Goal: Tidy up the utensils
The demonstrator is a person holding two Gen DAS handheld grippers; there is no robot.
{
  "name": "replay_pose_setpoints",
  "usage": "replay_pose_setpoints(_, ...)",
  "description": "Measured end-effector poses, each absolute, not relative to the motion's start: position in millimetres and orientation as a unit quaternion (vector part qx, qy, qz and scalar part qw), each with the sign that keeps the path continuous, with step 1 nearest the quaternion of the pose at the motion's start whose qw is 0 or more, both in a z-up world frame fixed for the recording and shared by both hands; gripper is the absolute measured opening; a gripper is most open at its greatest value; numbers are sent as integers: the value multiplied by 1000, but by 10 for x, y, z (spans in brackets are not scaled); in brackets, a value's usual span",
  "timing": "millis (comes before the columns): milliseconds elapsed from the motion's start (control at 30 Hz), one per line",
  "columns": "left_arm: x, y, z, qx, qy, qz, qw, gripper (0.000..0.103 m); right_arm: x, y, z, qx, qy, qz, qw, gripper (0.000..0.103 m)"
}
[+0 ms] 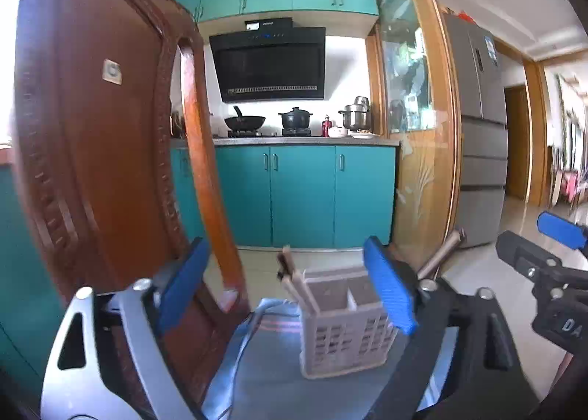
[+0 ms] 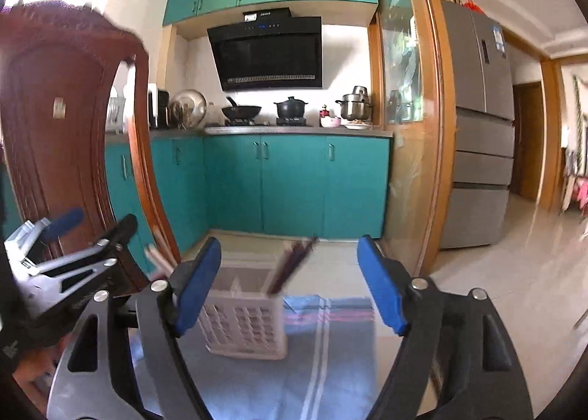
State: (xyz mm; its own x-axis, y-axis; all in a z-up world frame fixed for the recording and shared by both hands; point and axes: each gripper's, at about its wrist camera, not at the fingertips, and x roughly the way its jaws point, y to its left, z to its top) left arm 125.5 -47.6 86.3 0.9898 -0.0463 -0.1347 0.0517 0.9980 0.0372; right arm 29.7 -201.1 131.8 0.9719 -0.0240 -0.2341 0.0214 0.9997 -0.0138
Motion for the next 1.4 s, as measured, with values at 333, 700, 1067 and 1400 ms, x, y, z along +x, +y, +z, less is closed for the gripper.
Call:
replay_pose_setpoints(333,616,-448,777,27,73,-35,996,100,-120,-2258,839,34,180,-46,982,92)
replay_pose_setpoints(700,367,-387,719,36,76,-39,996,100,-458,-2121,896,7,148,-53,988,100)
replay_pose_setpoints(1067,341,-414,674,43,82,-42,995,100,-464,-2099,888,5,147,-61,987,100)
replay_pose_setpoints(1400,367,-408,648,42,88,-43,994,100,-453,-2137,861,12,150,-61,987,100)
